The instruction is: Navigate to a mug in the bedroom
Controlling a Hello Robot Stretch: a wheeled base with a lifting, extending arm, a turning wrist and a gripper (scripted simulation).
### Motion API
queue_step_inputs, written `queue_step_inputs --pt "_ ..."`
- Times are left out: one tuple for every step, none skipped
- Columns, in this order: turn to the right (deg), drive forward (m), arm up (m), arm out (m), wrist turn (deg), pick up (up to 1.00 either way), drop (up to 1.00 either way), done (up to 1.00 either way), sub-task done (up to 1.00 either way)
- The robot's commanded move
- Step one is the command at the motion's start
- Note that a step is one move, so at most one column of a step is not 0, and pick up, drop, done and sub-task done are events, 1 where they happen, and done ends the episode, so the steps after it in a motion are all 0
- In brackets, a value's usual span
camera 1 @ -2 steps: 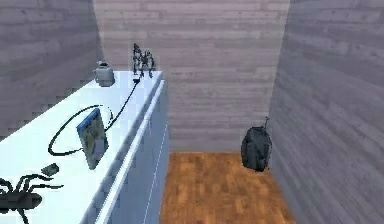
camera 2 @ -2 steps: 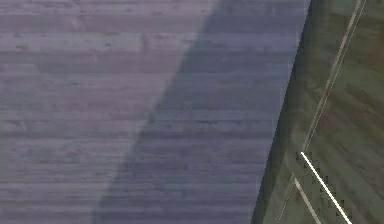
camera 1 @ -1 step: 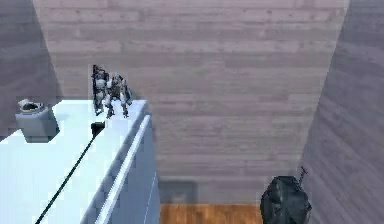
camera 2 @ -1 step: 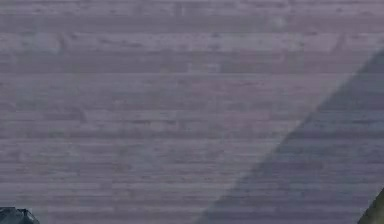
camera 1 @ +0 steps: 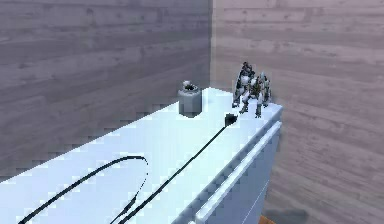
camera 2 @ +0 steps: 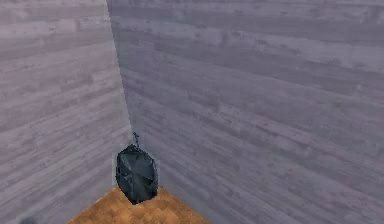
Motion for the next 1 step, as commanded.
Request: queue_step_inputs --pt "0.0 0.00 0.00 0.00 0.0 0.00 0.00 1.00 0.00"
